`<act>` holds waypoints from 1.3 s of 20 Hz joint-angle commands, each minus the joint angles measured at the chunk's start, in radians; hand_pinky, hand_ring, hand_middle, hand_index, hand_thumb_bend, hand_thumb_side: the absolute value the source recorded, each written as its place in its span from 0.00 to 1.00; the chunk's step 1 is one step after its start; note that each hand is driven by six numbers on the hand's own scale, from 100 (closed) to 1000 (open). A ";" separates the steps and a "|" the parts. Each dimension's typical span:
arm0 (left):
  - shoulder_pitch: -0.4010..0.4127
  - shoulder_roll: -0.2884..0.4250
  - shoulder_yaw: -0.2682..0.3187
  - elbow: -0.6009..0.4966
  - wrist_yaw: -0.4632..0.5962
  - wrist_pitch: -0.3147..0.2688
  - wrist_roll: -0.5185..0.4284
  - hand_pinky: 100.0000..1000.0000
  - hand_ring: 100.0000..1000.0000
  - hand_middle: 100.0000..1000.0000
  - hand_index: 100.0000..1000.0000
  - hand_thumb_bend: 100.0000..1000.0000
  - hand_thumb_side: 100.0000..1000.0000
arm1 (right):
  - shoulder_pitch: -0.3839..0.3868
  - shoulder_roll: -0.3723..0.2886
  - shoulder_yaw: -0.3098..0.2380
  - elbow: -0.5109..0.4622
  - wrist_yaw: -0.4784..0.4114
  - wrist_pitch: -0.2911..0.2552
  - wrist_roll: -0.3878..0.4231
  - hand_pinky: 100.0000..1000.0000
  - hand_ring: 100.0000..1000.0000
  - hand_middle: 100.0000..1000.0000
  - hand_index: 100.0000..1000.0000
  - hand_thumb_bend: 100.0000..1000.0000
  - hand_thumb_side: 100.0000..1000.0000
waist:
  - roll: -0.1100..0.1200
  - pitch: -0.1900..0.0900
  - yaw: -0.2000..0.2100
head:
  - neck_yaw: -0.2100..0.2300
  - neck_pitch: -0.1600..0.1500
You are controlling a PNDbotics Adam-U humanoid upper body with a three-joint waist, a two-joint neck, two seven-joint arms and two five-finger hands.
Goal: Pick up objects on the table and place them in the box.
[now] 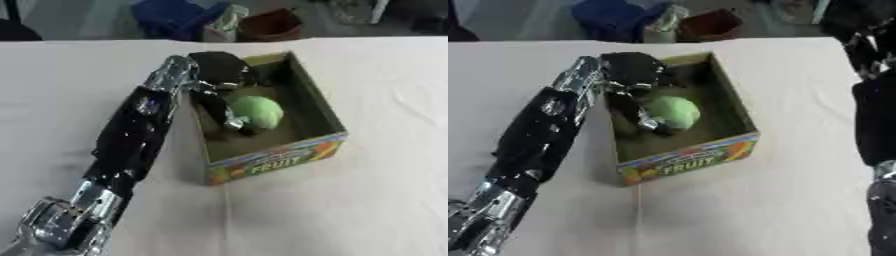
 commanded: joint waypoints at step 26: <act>0.291 0.222 0.137 -0.717 1.096 0.477 0.376 0.33 0.42 0.34 0.58 0.00 0.80 | 0.034 -0.070 -0.050 -0.020 0.052 -0.037 -0.050 0.72 0.76 0.49 0.83 0.00 0.95 | -0.008 -0.016 0.166 | -0.141 0.013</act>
